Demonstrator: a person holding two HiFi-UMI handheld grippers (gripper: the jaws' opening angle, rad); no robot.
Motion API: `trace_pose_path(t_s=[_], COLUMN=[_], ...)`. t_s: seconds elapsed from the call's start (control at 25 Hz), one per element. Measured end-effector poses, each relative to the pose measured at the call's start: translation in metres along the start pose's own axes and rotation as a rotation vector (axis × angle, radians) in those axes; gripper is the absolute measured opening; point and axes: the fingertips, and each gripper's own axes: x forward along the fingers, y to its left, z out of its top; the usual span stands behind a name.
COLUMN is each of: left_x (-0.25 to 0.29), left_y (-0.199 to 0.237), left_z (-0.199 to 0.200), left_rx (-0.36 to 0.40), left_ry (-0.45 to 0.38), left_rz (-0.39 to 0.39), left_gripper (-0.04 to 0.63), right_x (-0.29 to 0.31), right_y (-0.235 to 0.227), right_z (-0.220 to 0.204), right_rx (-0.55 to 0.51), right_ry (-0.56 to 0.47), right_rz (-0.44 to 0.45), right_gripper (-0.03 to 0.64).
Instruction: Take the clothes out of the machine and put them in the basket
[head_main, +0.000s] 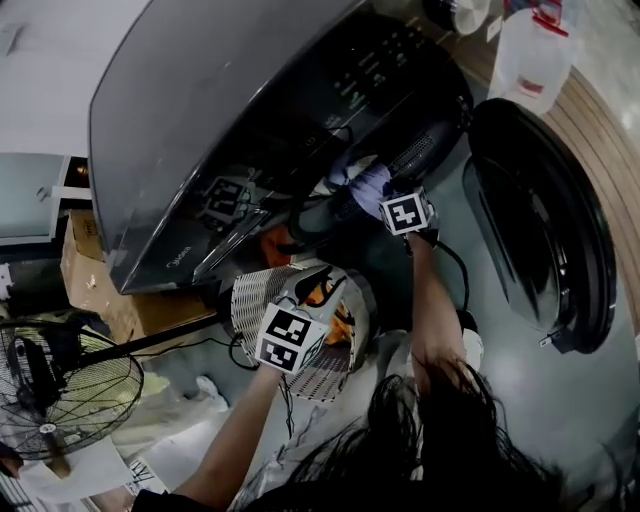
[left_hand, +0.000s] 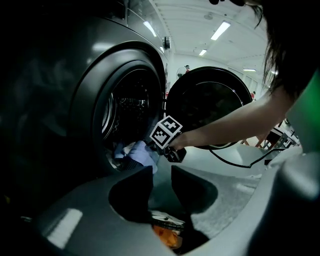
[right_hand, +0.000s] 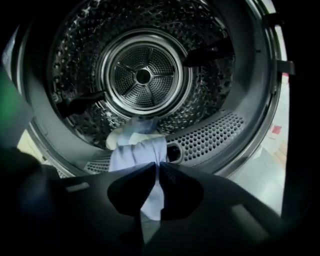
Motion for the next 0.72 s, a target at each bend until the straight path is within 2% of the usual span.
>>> trace_pose_path(t_s=[0.12,0.28,0.56,0.72], left_x=[-0.007,-0.020,-0.051,-0.070], left_y=[-0.002,-0.012,-0.042,-0.058], left_z=[0.000,0.006,0.037,0.057], left_rx=[-0.018,-0.019,-0.016,0.002], left_ry=[0.008,0.025,0.029,0.026], left_rz=[-0.001,-0.011,-0.031,-0.032], left_gripper=[0.124,0.124,0.124,0.124], right_x=[-0.017,-0.061,-0.153,-0.208], right_y=[0.006,0.025,0.063,0.085], right_z=[0.008,0.017,0.019,0.029], right_rx=[0.005,0.065,0.220,0.269], right_ry=[-0.056,-0.115,-0.159,-0.180], right_rz=[0.042,0.107,0.229,0.290], right_gripper=[0.041,0.040,0.040,0.040])
